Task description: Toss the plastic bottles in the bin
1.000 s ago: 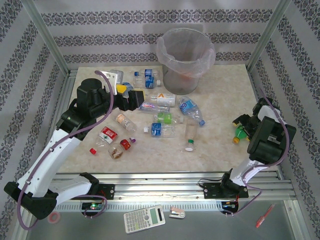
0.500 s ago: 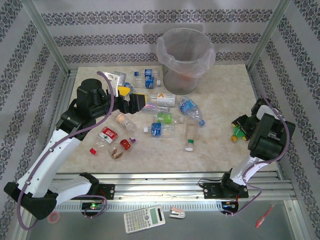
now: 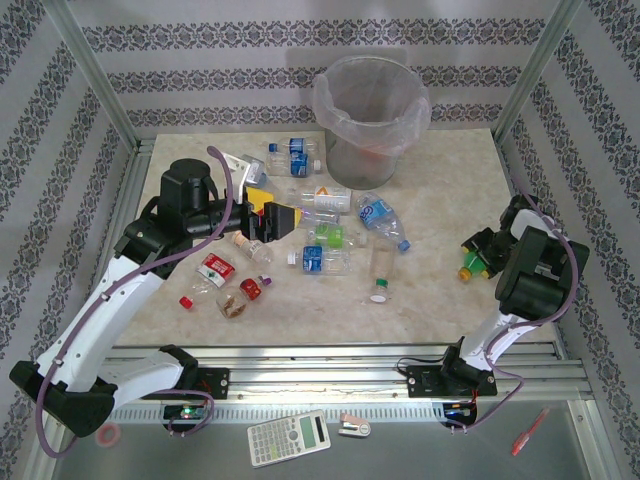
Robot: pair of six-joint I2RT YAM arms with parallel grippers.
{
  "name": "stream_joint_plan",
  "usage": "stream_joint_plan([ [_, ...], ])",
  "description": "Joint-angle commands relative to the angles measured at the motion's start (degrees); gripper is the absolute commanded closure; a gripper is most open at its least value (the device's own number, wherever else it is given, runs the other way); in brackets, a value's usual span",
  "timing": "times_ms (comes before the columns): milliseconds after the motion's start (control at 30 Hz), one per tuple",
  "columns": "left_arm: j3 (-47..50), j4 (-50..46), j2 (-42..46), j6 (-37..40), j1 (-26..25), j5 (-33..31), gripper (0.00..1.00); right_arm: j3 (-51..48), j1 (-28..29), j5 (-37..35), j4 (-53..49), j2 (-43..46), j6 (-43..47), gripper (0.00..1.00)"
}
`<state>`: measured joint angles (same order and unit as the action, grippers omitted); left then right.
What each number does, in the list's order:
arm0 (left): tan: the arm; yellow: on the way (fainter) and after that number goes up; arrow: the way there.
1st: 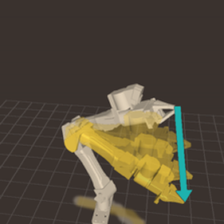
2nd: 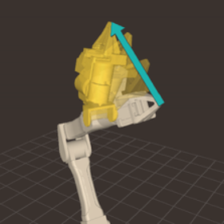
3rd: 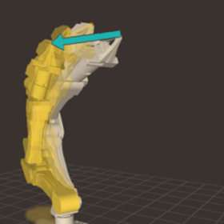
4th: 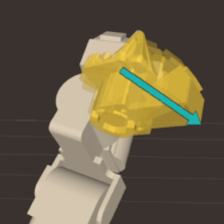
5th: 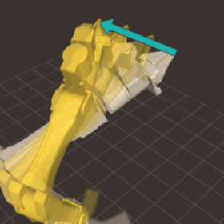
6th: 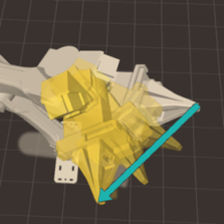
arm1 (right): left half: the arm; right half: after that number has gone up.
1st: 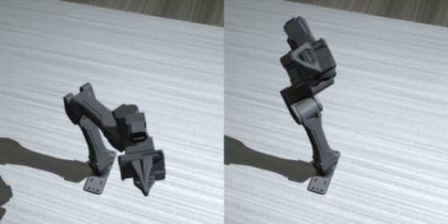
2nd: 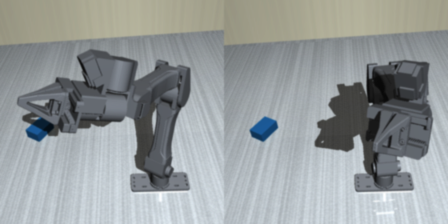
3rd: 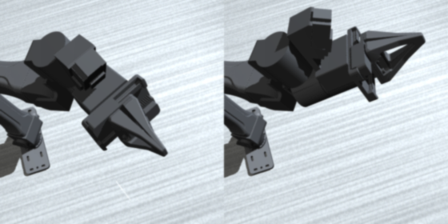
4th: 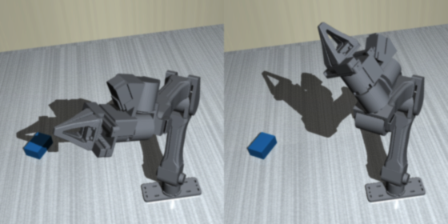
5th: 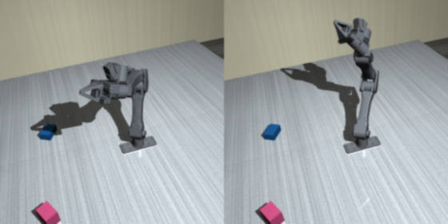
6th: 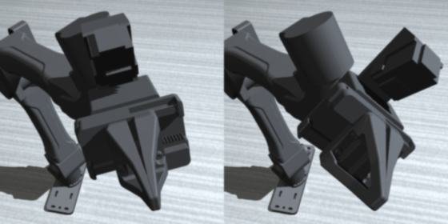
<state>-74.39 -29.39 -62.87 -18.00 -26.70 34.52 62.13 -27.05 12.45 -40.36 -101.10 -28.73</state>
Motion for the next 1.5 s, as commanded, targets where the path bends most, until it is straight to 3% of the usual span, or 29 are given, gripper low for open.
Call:
stream_joint_plan([
  [0,-0.31,-0.27,0.91,0.92,-0.75,1.00,0.00,0.10,1.32,1.21,0.18,0.05,-1.23,0.49],
  [367,0.63,4.65,1.96,-1.06,-0.80,-2.78,0.00,-0.96,2.44,5.34,2.12,4.40,-3.73,0.55],
  [767,3.06,8.63,3.72,-2.48,-0.73,-11.17,0.00,1.20,4.38,12.13,1.51,10.47,-7.22,0.57],
  [1100,3.61,11.68,2.35,-3.50,-0.68,-12.50,0.00,9.03,9.88,15.35,1.45,17.39,-12.99,0.60],
  [1467,3.12,12.92,0.84,-4.03,-0.71,-13.18,0.00,22.42,15.70,18.52,1.13,17.41,-17.55,0.60],
])
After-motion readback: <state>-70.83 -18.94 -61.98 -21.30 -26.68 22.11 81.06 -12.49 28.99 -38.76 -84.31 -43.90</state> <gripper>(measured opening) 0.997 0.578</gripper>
